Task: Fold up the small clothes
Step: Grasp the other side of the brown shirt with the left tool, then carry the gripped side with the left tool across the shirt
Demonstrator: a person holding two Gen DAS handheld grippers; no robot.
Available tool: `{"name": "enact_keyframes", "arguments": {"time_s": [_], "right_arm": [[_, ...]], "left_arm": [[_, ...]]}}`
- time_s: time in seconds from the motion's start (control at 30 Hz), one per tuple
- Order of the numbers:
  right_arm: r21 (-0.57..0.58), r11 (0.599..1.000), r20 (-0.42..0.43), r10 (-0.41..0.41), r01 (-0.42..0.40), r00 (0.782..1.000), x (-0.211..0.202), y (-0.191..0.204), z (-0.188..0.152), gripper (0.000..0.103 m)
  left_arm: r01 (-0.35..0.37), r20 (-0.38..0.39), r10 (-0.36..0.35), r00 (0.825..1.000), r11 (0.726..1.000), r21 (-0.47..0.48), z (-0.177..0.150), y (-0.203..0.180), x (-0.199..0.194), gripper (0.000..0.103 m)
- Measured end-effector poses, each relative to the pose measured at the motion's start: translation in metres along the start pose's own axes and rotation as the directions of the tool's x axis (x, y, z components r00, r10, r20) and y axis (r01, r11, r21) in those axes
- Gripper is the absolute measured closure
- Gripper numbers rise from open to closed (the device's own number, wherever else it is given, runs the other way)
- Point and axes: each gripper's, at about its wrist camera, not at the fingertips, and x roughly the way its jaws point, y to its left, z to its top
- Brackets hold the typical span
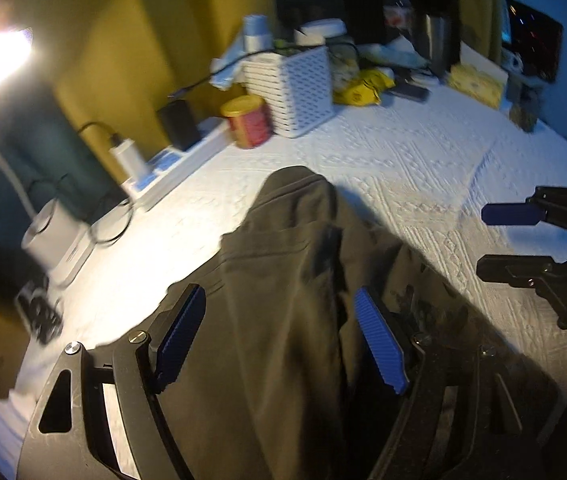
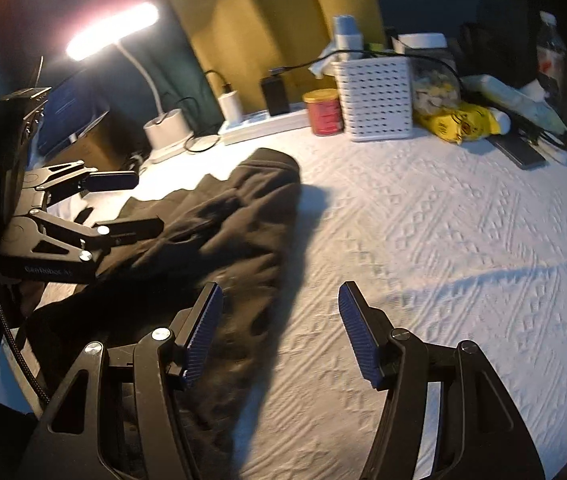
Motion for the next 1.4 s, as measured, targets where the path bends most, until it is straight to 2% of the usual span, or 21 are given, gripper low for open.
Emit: {"name": "enact_keyframes", "arguments": {"time_s": [0.13,0.23,0.27,0.3,0.53,0.63,0.77,0.97,1.1,1.33,1.4], "right_arm": [[0.022,1.0,-0.006,-0.007,0.007,1.0,0.007,-0.011,0.001,0.039],[0.029,1.0,-0.014,-0.011,0.012,1.0,0.013,-0.017,0.003,0.039],[0.029,0.999,-0.016,-0.013,0.013,1.0,0.014,-0.018,0.004,0.039],[0.03,0.999,-0.02,-0.014,0.015,1.0,0.017,-0.019,0.005,0.039],[0.029,0.999,-0.042,-0.018,0.019,0.999,0.035,-0.019,0.015,0.039],[0.021,0.999,-0.062,-0.03,0.032,0.998,0.046,-0.017,0.023,0.039],[0.005,0.999,-0.058,-0.032,0.032,0.998,0.054,-0.01,0.037,0.039],[-0.019,0.999,-0.061,-0.038,0.037,0.997,0.075,0.002,0.06,0.039],[-0.012,0.999,-0.1,-0.036,0.035,0.994,0.101,0.0,0.069,0.039],[-0.034,0.999,-0.149,0.016,-0.021,0.989,0.135,0.009,0.075,0.04],[-0.052,0.998,-0.141,0.016,-0.024,0.99,0.141,0.014,0.075,0.04]], "left_arm": [[0.01,-0.058,-0.007,0.998,0.999,0.042,0.008,-0.007,0.029,0.045],[0.033,-0.099,-0.03,0.995,0.999,0.033,0.006,-0.003,0.047,0.076],[0.043,-0.108,-0.04,0.993,0.999,0.022,0.004,0.0,0.05,0.093],[0.044,-0.104,-0.043,0.994,0.999,0.009,0.003,0.003,0.05,0.1],[-0.029,0.013,0.031,0.999,0.992,-0.12,-0.012,0.043,0.014,0.101],[-0.073,0.05,0.085,0.995,0.978,-0.198,-0.026,0.07,0.0,0.101],[-0.087,0.066,0.11,0.992,0.957,-0.277,-0.042,0.1,-0.004,0.101],[-0.055,0.074,0.087,0.993,0.932,-0.358,-0.066,0.121,-0.003,0.101],[-0.048,0.065,0.08,0.995,0.918,-0.394,-0.081,0.129,-0.002,0.101],[-0.039,0.042,0.065,0.997,0.892,-0.45,-0.105,0.144,0.0,0.101],[-0.028,0.037,0.051,0.998,0.885,-0.465,-0.109,0.147,0.004,0.101]]}}
